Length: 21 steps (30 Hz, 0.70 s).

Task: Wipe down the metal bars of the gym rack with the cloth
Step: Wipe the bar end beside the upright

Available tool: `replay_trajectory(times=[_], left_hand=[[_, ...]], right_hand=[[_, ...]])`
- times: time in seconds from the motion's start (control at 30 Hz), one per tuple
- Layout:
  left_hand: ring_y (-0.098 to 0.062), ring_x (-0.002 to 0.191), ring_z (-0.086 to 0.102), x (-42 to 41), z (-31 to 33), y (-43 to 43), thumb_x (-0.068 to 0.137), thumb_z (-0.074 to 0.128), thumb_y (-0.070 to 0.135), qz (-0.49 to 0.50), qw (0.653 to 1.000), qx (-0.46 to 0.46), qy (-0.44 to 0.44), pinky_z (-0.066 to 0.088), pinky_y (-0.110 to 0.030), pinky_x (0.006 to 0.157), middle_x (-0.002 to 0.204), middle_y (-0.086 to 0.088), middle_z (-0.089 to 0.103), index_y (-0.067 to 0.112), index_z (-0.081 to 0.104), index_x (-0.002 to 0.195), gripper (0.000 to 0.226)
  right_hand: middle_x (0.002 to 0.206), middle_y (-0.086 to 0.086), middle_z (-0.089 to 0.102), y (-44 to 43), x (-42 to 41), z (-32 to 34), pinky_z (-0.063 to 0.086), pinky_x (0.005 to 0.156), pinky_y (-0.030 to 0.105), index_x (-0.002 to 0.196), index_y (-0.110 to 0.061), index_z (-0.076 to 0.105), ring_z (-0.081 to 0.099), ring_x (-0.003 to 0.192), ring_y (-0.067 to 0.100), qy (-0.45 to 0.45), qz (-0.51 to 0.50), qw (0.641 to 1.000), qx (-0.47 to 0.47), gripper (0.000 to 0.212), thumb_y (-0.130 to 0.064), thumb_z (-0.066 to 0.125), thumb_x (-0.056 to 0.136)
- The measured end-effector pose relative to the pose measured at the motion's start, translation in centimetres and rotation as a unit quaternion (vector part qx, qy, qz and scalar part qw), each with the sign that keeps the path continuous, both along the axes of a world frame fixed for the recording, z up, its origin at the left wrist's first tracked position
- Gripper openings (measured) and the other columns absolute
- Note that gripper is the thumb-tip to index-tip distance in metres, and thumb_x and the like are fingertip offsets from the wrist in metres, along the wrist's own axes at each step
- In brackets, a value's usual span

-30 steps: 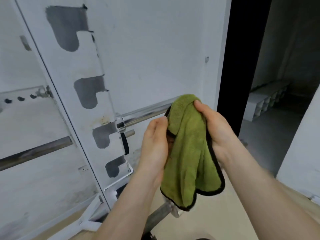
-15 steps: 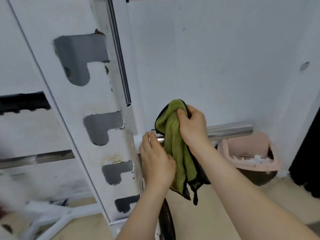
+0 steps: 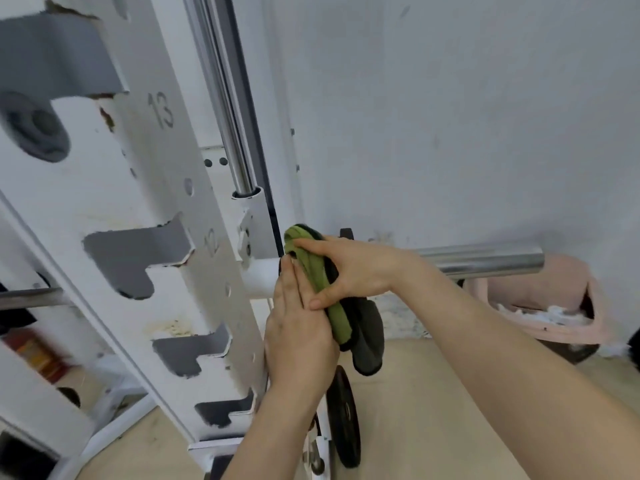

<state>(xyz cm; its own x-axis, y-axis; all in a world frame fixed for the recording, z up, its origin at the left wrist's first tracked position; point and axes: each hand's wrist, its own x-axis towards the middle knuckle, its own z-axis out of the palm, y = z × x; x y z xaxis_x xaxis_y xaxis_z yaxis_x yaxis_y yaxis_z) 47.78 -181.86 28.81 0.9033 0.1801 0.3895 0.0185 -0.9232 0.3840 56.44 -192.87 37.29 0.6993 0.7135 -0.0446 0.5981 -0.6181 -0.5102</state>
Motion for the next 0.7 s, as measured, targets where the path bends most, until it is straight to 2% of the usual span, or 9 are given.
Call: replay_trajectory(times=[0.07, 0.17, 0.3, 0.4, 0.47, 0.53, 0.6, 0.7], left_hand=[[-0.022, 0.149, -0.001, -0.2, -0.1, 0.0, 0.087, 0.059, 0.019, -0.008, 1.0, 0.02, -0.003, 0.029, -0.035, 0.114, 0.161, -0.007, -0.016, 0.01, -0.016, 0.151, 0.1], [-0.023, 0.149, -0.002, -0.3, -0.1, 0.1, 0.085, 0.062, 0.023, -0.006, 1.0, 0.027, 0.001, 0.024, -0.035, 0.115, 0.16, -0.011, -0.015, 0.006, -0.012, 0.151, 0.101], [-0.021, 0.149, -0.002, -0.3, 0.3, -0.1, 0.085, 0.053, 0.006, 0.004, 1.0, 0.003, 0.007, 0.018, -0.033, 0.119, 0.161, -0.007, -0.016, 0.009, -0.01, 0.152, 0.092], [-0.018, 0.148, 0.002, -0.7, 0.8, -0.2, 0.083, 0.054, 0.003, -0.001, 1.0, -0.024, 0.004, 0.03, -0.03, 0.113, 0.161, -0.001, -0.016, 0.014, -0.008, 0.153, 0.094], [-0.017, 0.148, 0.006, -0.8, 1.0, -0.2, 0.084, 0.055, 0.006, -0.006, 0.999, -0.032, 0.005, 0.035, -0.028, 0.107, 0.161, 0.002, -0.016, 0.016, -0.007, 0.153, 0.093], [-0.018, 0.147, 0.013, -0.6, 1.0, -0.2, 0.085, 0.058, 0.01, -0.005, 0.999, -0.04, -0.002, 0.039, -0.033, 0.106, 0.162, 0.001, -0.011, 0.016, -0.003, 0.154, 0.092], [-0.02, 0.145, 0.018, -0.6, 0.9, -0.2, 0.083, 0.06, 0.009, -0.002, 0.999, -0.039, -0.007, 0.041, -0.038, 0.105, 0.162, 0.0, -0.007, 0.015, 0.002, 0.154, 0.092], [-0.022, 0.144, 0.016, -1.0, 0.7, -0.4, 0.081, 0.061, 0.008, 0.01, 1.0, -0.009, 0.005, 0.037, -0.037, 0.108, 0.161, -0.002, -0.007, 0.014, -0.001, 0.153, 0.096]], right_hand=[[0.151, -0.008, 0.033, 0.0, 0.5, -0.9, 0.031, 0.113, 0.039, 0.154, -0.032, 0.011, 0.036, 0.136, 0.016, -0.022, -0.013, 1.0, 0.001, 0.11, -0.047, 0.081, 0.07], [0.144, -0.006, 0.041, -1.9, 0.2, -1.1, 0.032, 0.108, 0.045, 0.153, -0.034, 0.011, 0.041, 0.131, 0.02, -0.116, -0.059, 0.99, -0.053, 0.105, -0.042, 0.078, 0.073], [0.126, -0.002, 0.052, -5.7, -0.7, -0.4, 0.033, 0.093, 0.046, 0.144, -0.034, 0.029, 0.048, 0.118, 0.024, -0.17, -0.17, 0.958, -0.155, 0.081, -0.041, 0.07, 0.075], [0.117, 0.006, 0.052, -2.9, -1.6, -0.7, 0.035, 0.083, 0.044, 0.124, -0.02, 0.046, 0.049, 0.109, 0.029, -0.274, -0.191, 0.92, -0.203, 0.049, -0.022, 0.063, 0.078], [0.121, 0.013, 0.049, 0.8, -1.9, -1.4, 0.039, 0.09, 0.045, 0.122, -0.012, 0.051, 0.048, 0.113, 0.033, -0.309, -0.171, 0.913, -0.204, 0.039, -0.013, 0.058, 0.084], [0.121, 0.013, 0.048, 3.7, -2.0, -2.3, 0.038, 0.095, 0.042, 0.121, -0.011, 0.054, 0.049, 0.113, 0.031, -0.338, -0.159, 0.911, -0.173, 0.031, -0.018, 0.054, 0.09], [0.118, 0.011, 0.05, 4.0, -1.5, -3.1, 0.039, 0.093, 0.04, 0.122, -0.014, 0.053, 0.051, 0.109, 0.029, -0.369, -0.16, 0.907, -0.128, 0.034, -0.024, 0.057, 0.09], [0.114, 0.009, 0.05, -0.2, -1.4, -4.1, 0.04, 0.09, 0.039, 0.136, -0.023, 0.038, 0.054, 0.103, 0.028, -0.377, -0.167, 0.908, -0.079, 0.071, -0.031, 0.074, 0.075]])
